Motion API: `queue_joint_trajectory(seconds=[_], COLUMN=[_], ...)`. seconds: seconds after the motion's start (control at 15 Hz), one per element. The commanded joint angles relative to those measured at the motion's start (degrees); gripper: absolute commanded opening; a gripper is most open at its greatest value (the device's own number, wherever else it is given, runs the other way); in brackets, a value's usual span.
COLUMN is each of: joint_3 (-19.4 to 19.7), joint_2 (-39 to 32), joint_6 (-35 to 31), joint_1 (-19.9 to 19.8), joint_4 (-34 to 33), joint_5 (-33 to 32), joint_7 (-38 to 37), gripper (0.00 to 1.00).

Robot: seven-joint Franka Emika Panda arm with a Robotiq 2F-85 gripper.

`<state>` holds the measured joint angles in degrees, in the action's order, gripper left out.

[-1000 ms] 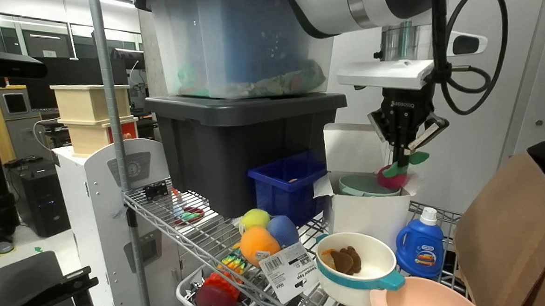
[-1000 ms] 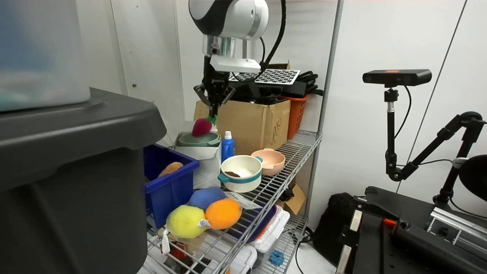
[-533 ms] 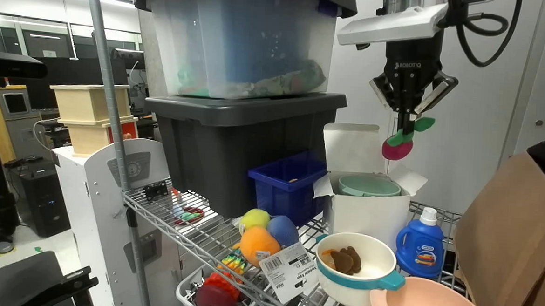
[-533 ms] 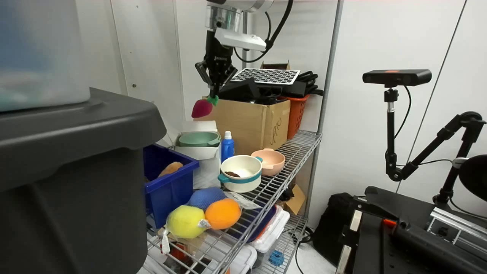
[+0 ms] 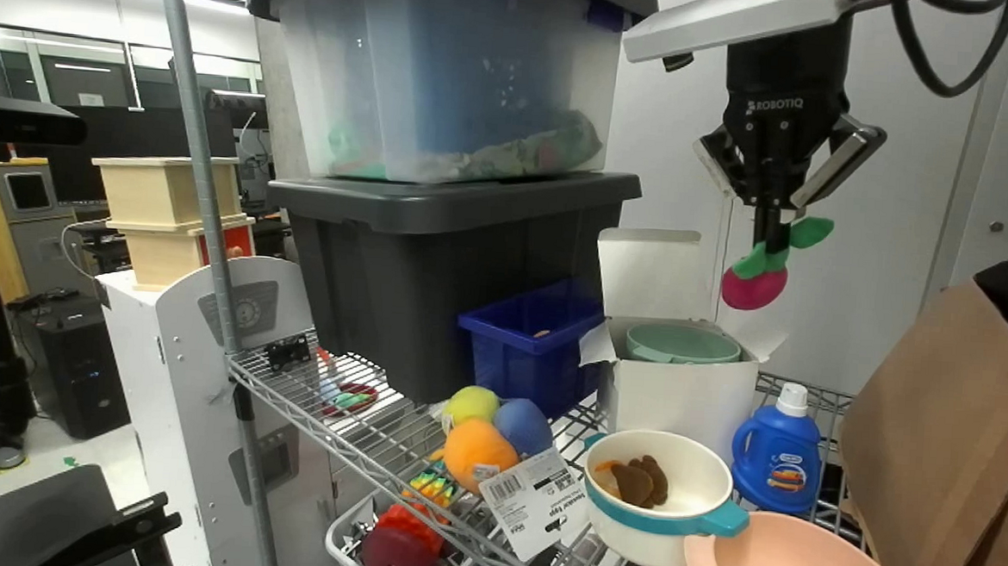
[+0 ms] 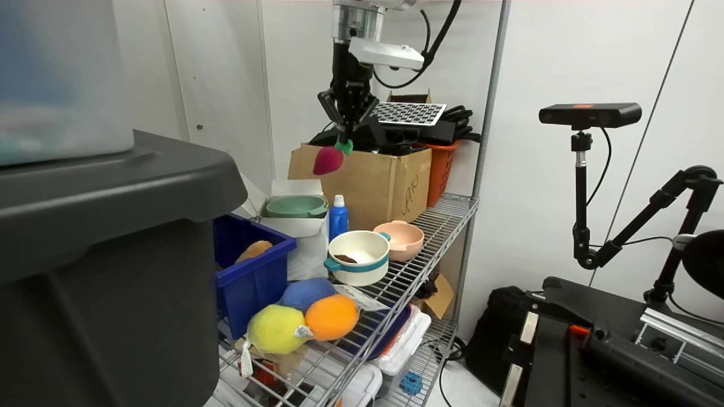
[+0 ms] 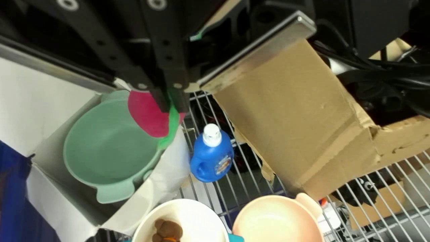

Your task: Put the beetroot plushy in the pink bowl

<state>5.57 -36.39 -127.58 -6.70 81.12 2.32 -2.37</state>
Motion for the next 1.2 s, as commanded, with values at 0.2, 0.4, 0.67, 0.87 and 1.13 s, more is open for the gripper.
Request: queue_joint_trajectory(seconds=[0.2, 0.4, 0.67, 0.87, 1.13], joint_3=[2.7, 3.8, 5.1, 5.7, 6.0], joint_2=[4.4, 3.9, 4.3, 3.8, 3.5], joint_6=[-2.3, -2.3, -2.4, -2.2, -2.1], joint_1=[-0.8, -1.1, -1.0, -1.1, -1.3], joint_4=[10.1, 11.1, 13.3, 14.3, 15.3], joint_5=[-4.3, -5.7, -7.7, -8.8, -9.1], joint_7=[0.0, -0.5, -1.1, -1.3, -1.2], gripper=[0.01, 0.01, 0.01, 0.01, 0.01])
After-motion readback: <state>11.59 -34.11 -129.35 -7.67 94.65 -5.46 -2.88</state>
